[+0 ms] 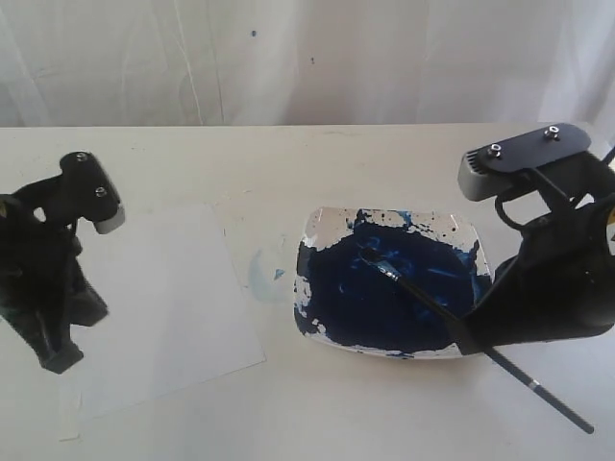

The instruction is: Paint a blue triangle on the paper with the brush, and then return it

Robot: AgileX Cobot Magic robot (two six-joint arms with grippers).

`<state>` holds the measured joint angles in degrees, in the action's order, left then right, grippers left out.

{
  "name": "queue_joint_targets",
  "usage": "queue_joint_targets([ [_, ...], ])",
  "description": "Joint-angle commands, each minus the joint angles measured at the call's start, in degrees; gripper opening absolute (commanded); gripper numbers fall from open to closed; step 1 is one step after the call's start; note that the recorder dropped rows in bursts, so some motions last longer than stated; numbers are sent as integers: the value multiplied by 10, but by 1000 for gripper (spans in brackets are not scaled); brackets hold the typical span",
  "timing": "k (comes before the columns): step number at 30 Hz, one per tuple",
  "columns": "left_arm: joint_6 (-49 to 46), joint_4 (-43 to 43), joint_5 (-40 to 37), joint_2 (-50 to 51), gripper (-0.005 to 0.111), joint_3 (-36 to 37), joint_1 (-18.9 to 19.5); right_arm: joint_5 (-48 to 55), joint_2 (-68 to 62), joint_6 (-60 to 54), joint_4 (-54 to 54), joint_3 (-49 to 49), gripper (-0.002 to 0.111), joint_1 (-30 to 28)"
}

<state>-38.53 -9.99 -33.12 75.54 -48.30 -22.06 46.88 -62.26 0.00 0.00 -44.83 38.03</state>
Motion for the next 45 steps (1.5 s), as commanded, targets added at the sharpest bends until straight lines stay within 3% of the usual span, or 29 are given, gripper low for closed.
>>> queue_joint_targets([
  [1, -161, -151, -6, 12, 0, 11, -3, -16, 2, -28, 0, -4, 0, 2],
  [7, -165, -151, 62, 53, 0, 35, -3, -15, -13, -22, 8, -4, 0, 2],
  [13, -168, -151, 66, 79, 0, 36, -3, 66, -71, -22, 33, -4, 0, 2],
  [19, -168, -151, 63, 79, 0, 36, -3, 67, -189, -21, 16, 1, 0, 2],
  [28, -168, -152, 60, 79, 0, 36, -3, 74, -340, 183, -198, 1, 0, 2],
  [38, -168, -152, 46, 79, 0, 36, -3, 27, -382, 403, -436, 0, 0, 1],
  [45, -168, -152, 46, 79, 0, 36, -3, -23, -384, 439, -468, -1, 0, -31],
])
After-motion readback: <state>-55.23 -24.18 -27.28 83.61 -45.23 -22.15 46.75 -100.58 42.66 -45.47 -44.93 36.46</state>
